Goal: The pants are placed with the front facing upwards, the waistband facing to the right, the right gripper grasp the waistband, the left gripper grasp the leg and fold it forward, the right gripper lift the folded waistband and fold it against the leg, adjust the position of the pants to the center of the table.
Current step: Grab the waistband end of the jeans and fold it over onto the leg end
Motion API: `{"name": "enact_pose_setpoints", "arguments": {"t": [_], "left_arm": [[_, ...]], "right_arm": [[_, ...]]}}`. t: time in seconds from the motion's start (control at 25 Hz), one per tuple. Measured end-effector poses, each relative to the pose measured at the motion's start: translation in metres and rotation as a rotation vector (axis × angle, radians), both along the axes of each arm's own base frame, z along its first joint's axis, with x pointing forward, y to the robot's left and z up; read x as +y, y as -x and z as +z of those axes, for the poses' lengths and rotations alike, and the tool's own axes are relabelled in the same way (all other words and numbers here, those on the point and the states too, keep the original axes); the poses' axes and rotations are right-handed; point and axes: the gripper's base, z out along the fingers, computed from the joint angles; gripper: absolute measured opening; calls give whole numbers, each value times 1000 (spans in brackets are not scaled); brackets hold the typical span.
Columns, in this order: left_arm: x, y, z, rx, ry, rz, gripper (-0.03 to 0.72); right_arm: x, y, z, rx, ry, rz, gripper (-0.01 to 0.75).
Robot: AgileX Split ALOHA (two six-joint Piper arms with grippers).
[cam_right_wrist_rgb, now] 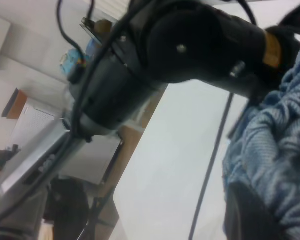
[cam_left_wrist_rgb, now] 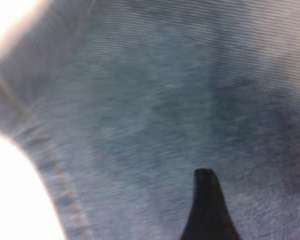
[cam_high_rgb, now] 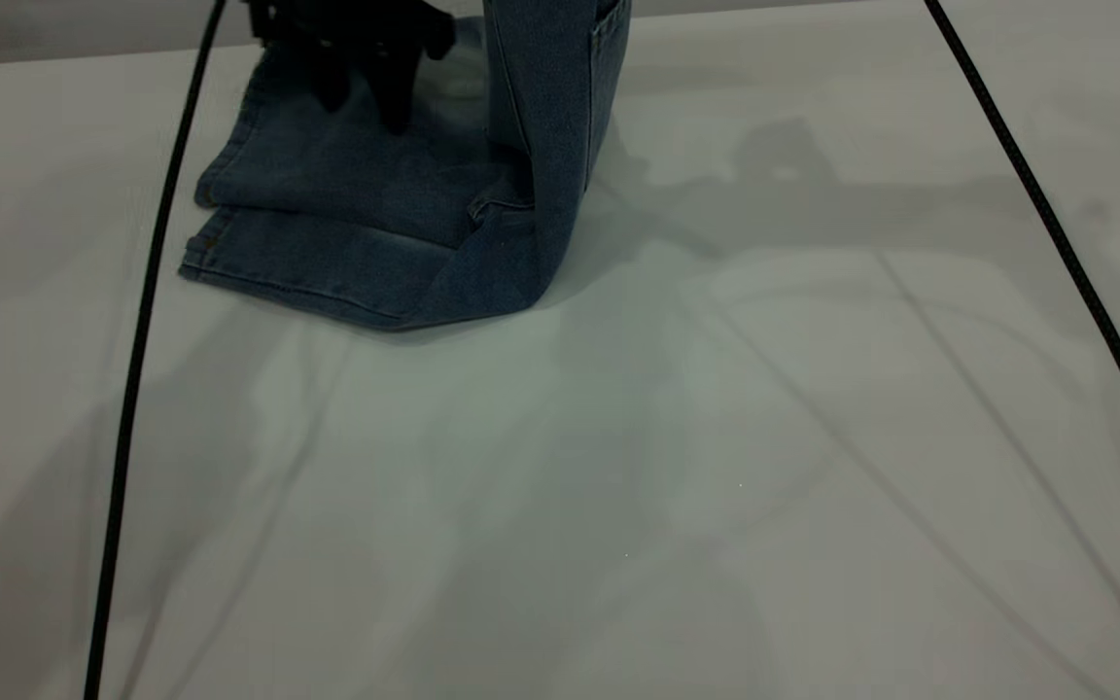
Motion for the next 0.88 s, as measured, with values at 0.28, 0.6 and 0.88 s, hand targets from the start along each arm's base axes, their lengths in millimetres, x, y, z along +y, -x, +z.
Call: {"name": "enact_pose_setpoints", "arguments": {"t": [0.28,0.6,0.88], "left_arm": [[3,-1,42,-77,29,4,428],[15,9,131,-243,48,14,428],[25,41,233,-438,88,14,428]], "right_arm": [[0,-1,0,-1,3,-6,95],[0,0,0,-1,3,-6,95],[7,2,-1,-2,8,13,95]]}}
